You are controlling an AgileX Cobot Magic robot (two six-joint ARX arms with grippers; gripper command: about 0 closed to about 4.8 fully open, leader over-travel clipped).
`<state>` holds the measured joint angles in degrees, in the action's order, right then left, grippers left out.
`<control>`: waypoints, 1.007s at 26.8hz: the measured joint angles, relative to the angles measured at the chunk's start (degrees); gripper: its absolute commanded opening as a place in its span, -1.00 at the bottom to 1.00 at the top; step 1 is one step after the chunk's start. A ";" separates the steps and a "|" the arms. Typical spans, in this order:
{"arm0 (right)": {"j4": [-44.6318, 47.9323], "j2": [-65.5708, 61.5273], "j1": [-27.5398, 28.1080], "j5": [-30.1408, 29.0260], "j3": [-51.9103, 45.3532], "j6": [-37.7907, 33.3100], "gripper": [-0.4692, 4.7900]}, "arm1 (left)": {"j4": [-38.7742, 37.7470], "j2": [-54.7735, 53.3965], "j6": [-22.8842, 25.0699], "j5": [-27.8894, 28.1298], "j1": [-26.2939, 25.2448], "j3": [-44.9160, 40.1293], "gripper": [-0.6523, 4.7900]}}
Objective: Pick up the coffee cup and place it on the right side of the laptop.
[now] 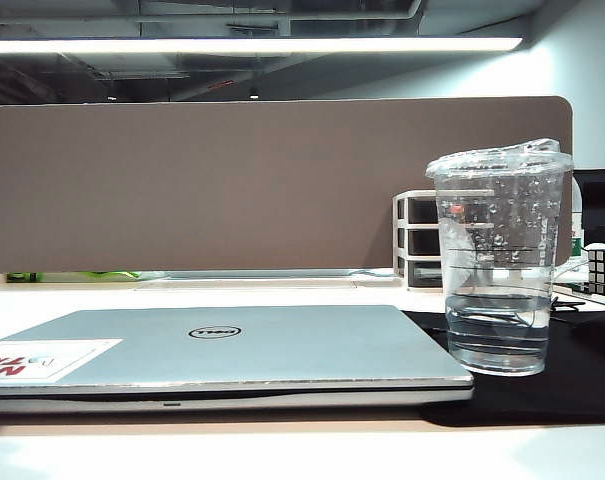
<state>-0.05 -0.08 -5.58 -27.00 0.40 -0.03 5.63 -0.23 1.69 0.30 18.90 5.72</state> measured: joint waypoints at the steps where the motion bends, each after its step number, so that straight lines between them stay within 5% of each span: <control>1: 0.04 0.00 0.02 -0.04 0.00 0.02 -0.83 | -0.39 -0.28 0.15 0.33 0.44 -0.24 -0.78; 10: 0.76 0.00 0.04 7.17 0.00 0.17 -0.83 | -0.17 0.09 2.19 4.48 0.70 -5.66 -0.78; 22: 3.54 0.00 0.13 25.09 0.00 6.03 -0.83 | 0.61 0.11 7.96 6.40 0.52 -5.66 -0.78; 27: 3.54 0.00 0.11 20.79 0.00 7.41 -0.83 | -4.44 0.11 7.96 6.38 0.52 -5.64 -0.78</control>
<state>3.49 -0.08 -5.48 -6.22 0.40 7.38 1.19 -0.12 9.65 6.68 19.42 0.08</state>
